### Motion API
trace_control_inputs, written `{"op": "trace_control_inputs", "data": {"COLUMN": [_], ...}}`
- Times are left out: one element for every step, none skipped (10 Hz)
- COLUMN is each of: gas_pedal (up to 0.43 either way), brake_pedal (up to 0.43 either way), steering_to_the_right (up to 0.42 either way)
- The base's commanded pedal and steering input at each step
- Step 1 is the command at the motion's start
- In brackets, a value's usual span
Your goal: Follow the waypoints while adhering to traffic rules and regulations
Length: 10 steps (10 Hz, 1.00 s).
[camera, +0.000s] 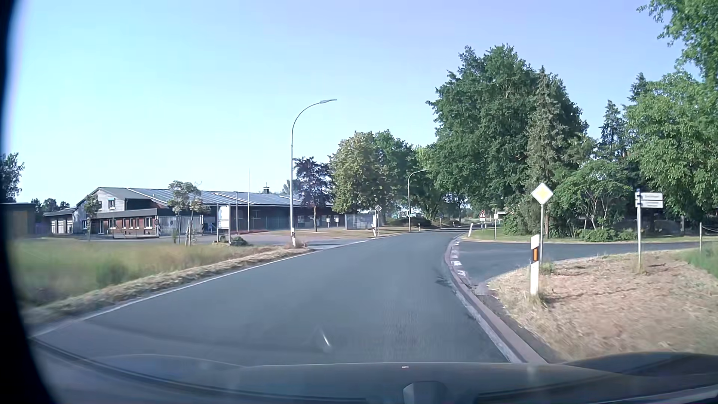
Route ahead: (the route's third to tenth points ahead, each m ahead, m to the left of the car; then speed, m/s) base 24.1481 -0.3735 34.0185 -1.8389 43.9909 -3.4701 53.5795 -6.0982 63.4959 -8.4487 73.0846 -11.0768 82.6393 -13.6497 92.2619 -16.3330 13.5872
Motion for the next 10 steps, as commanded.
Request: {"op": "trace_control_inputs", "data": {"gas_pedal": [0.189,0.189,0.189,0.189,0.189,0.189,0.189,0.197,0.197,0.197], "brake_pedal": [0.006,0.006,0.006,0.006,0.006,0.006,0.006,0.006,0.006,0.006], "steering_to_the_right": [0.027,0.027,0.027,0.027,0.03,0.03,0.03,0.031,0.03,0.03]}}
